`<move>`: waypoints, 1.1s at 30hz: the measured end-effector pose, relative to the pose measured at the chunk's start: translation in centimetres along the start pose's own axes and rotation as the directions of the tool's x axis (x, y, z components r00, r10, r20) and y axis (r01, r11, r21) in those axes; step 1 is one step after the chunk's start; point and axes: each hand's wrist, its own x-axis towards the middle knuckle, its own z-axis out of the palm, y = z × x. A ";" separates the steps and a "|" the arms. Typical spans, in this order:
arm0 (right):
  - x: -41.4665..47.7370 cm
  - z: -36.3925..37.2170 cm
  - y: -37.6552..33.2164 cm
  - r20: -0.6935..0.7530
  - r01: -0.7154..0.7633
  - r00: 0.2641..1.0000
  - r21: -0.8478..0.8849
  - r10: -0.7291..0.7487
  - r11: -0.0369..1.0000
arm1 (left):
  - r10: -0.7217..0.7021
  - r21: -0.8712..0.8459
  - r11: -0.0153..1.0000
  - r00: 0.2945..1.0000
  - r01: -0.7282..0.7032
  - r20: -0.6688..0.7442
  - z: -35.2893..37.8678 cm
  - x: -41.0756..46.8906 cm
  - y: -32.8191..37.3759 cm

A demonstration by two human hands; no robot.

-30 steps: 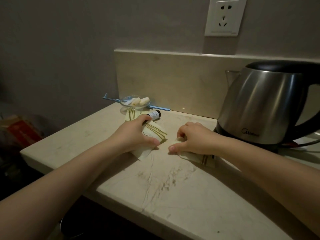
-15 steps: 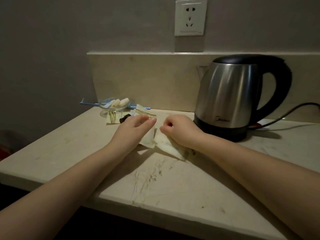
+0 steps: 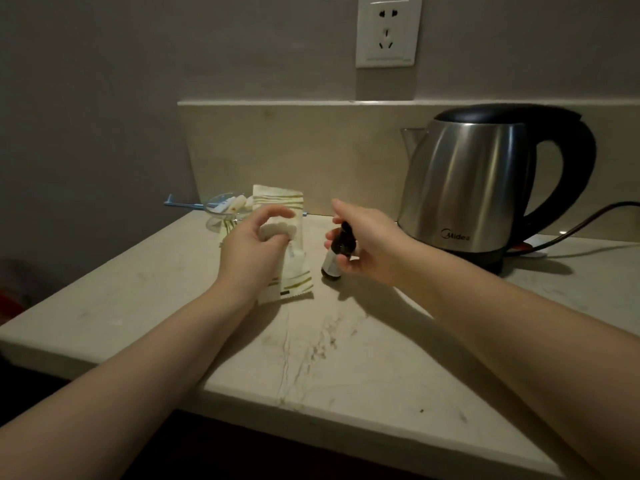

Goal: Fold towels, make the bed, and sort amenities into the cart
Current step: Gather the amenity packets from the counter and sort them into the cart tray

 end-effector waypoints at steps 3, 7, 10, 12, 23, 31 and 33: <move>0.2 -0.3 -0.4 0.029 -0.069 0.997 0.091 0.067 0.993 | 0.133 0.181 0.975 0.991 -0.133 0.010 0.1 0.1 -0.1; 0.8 0.8 -0.8 0.053 -0.088 0.995 0.114 0.082 0.990 | 0.208 0.156 0.950 0.921 -0.271 0.328 1.0 -1.0 0.5; 1.0 2.1 -1.2 0.136 -0.117 0.986 0.141 0.098 0.983 | 0.144 0.219 0.950 0.935 -0.222 0.325 1.0 -0.9 0.3; 1.2 2.8 -1.6 0.168 -0.064 0.985 0.102 0.046 0.993 | 0.108 0.177 0.973 0.969 -0.149 0.223 0.4 -0.8 0.1; 11.0 6.0 -0.5 0.520 0.568 0.812 -0.810 -0.266 0.150 | -0.251 0.075 0.957 0.928 0.281 -0.275 -6.1 1.7 -2.9; 14.3 8.4 0.2 0.585 0.638 0.680 -0.769 -0.443 -0.037 | -0.225 0.067 0.962 0.904 0.266 -0.363 -6.6 2.1 -3.5; 14.5 8.1 0.9 0.608 0.637 0.664 -0.765 -0.436 -0.098 | -0.210 0.087 0.962 0.905 0.259 -0.369 -6.5 2.2 -3.6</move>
